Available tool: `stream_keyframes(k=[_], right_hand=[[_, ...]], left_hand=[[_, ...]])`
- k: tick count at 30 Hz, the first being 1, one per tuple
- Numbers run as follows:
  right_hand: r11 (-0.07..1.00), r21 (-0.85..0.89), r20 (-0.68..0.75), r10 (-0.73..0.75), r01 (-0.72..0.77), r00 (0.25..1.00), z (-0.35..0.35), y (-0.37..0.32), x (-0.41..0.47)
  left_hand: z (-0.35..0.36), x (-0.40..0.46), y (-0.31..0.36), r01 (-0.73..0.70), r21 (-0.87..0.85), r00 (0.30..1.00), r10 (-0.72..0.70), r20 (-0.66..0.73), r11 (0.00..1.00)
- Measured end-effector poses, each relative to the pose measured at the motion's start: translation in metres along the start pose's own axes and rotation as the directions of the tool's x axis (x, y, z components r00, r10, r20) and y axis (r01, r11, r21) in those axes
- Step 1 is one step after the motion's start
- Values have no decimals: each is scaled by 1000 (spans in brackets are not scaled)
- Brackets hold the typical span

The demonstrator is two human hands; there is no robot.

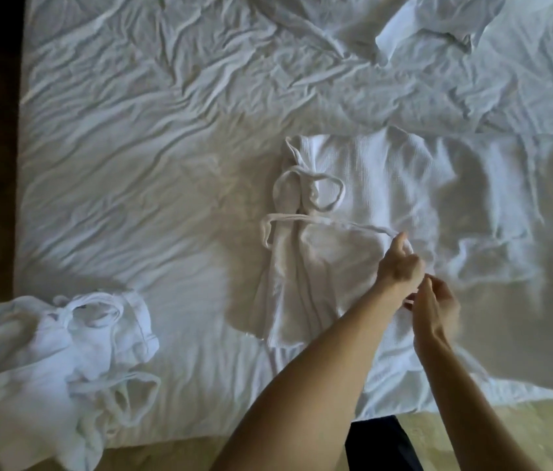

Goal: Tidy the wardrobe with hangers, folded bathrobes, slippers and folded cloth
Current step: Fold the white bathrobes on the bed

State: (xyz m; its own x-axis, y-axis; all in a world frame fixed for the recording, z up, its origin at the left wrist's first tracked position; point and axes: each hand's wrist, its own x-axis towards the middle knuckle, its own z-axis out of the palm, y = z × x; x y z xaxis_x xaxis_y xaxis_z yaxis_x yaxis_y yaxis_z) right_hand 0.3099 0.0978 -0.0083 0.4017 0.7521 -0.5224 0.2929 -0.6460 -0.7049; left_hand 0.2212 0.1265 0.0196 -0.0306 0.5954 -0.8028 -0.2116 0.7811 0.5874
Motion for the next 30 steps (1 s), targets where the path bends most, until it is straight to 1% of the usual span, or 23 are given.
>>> stream_keyframes(k=[2, 3, 4, 5, 6, 7, 8, 9, 10, 11, 12, 13, 14, 15, 16, 17, 19, 21, 22, 24, 27, 30], right_hand=[[981, -166, 60, -88, 97, 994, -1, -1, -7], [964, -230, 50, -128, 136, 990, 0, -3, -9], [942, -282, 14, -186, 182, 983, 2, -7, -13], [915, -325, -18, -261, 241, 965, 4, -12, -18], [880, -353, -14, -343, 316, 939, 8, -16, -27], [840, -372, 30, -414, 395, 910, 15, -17, -39], [804, -378, 97, -459, 460, 883, 24, -16, -55], [779, -372, 175, -475, 505, 862, 34, -13, -76], [757, -373, 252, -474, 537, 844, 46, -7, -98], [713, -409, 317, -474, 569, 822, 60, 1, -119], [652, -488, 361, -455, 581, 814, 75, 11, -135], [601, -581, 374, -403, 550, 835, 91, 22, -146], [576, -654, 365, -328, 491, 871, 105, 32, -154], [568, -699, 363, -241, 434, 900, 120, 40, -158], [566, -724, 364, -173, 395, 915, 134, 48, -158], [571, -732, 361, -138, 372, 922, 146, 55, -156], [588, -726, 319, -172, 357, 932, 166, 64, -150], [567, -744, 291, -202, 354, 935, 175, 70, -144], [560, -749, 276, -221, 354, 935, 175, 72, -143], [571, -742, 219, -288, 351, 932, 168, 73, -140], [580, -710, 194, -382, 398, 903, 147, 70, -131], [534, -707, 197, -482, 464, 854, 122, 65, -119]], left_hand=[[-9, -1, -5, 9, 86, 1000, -11, 28, 996], [-16, -2, -7, -23, 145, 999, 18, 32, 989], [-25, -2, -11, -86, 202, 996, 89, -6, 976], [-35, -2, -15, -152, 222, 982, 172, -74, 963], [-50, -5, -18, -218, 217, 951, 258, -173, 951], [-67, -8, -19, -268, 229, 889, 332, -315, 936], [-89, -10, -20, -294, 267, 790, 391, -472, 918], [-112, -11, -19, -288, 310, 668, 422, -613, 906], [-137, -11, -18, -271, 333, 554, 429, -713, 903], [-161, -9, -15, -239, 330, 499, 407, -765, 913], [-182, -2, -12, -172, 306, 515, 350, -782, 936], [-199, 9, -10, -61, 272, 577, 256, -776, 960], [-213, 19, -8, 74, 251, 646, 146, -749, 965], [-223, 27, -8, 170, 252, 703, 62, -709, 953], [-231, 33, -7, 196, 270, 756, 30, -654, 943], [-236, 37, -6, 166, 296, 807, 43, -589, 941], [-238, 41, -4, 63, 332, 895, 93, -435, 941], [-233, 44, 1, 20, 309, 951, 78, -300, 951], [-228, 44, 3, 22, 292, 964, 56, -259, 956], [-218, 44, 5, 46, 259, 970, 18, -240, 965], [-204, 43, 5, 48, 204, 965, 8, -263, 978], [-196, 44, 11, 10, 194, 946, 54, -321, 981]])
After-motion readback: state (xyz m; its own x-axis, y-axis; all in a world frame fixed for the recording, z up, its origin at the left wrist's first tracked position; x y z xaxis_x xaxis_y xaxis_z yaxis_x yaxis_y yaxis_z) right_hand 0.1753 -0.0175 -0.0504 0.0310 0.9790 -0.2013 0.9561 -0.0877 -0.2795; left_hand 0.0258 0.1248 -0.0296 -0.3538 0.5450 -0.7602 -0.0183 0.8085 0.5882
